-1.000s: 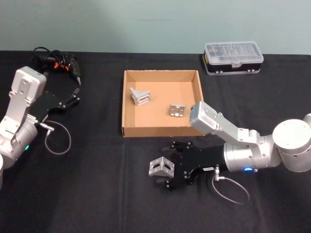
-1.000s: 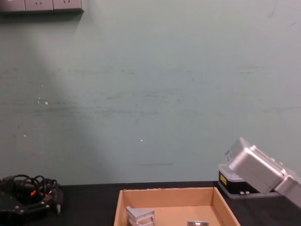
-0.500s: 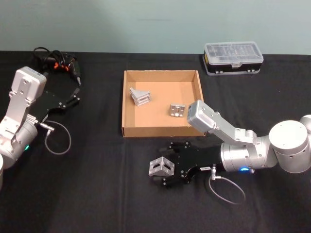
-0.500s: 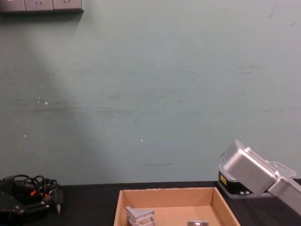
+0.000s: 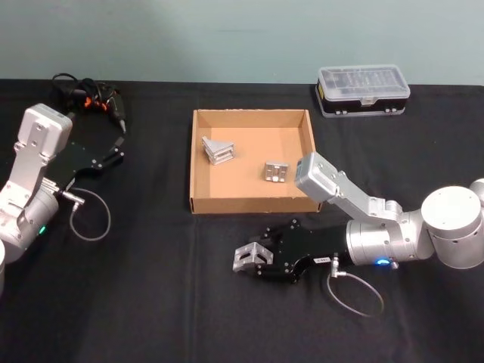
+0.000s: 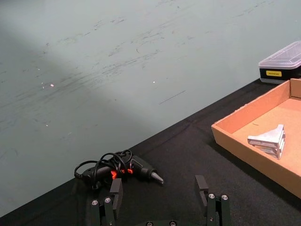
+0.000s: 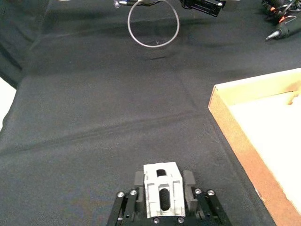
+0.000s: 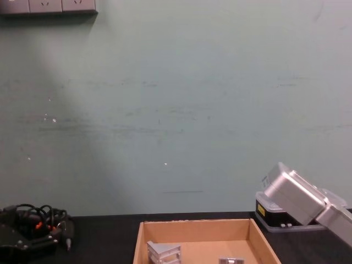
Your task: Use one hand to pick up the angle iron from the table and place it into the box.
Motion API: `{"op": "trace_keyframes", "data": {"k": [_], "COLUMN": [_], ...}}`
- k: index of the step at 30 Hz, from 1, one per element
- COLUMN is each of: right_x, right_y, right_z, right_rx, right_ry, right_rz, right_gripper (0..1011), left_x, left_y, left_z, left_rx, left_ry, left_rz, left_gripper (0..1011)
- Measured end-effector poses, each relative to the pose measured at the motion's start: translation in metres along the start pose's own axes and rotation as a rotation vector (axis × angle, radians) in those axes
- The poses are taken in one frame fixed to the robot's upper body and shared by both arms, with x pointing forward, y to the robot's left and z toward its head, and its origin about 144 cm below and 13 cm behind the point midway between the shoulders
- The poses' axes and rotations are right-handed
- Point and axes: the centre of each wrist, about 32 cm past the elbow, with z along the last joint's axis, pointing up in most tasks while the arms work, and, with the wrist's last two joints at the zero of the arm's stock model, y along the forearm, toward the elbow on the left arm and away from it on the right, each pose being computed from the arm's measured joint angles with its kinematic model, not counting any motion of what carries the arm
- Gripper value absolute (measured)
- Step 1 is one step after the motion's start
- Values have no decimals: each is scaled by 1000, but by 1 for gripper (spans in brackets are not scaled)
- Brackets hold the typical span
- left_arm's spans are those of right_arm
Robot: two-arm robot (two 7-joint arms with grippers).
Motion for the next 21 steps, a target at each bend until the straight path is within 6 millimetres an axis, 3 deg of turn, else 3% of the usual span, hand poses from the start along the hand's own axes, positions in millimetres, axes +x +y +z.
{"op": "trace_keyframes", "data": {"k": [3, 16, 21], "right_x": [1, 1, 3], "right_y": [-1, -3, -8], "right_z": [-1, -1, 11], "right_rx": [0, 4, 45], "right_ry": [3, 9, -6], "right_rz": [-1, -7, -28], "right_gripper": [451, 450, 450], "left_x": [0, 0, 0], "left_y": [0, 0, 0], "left_z": [0, 0, 0], "left_rx": [0, 0, 0], "left_ry": [0, 0, 0], "left_rz": [0, 0, 0], "left_gripper": [1000, 1000, 1000]}}
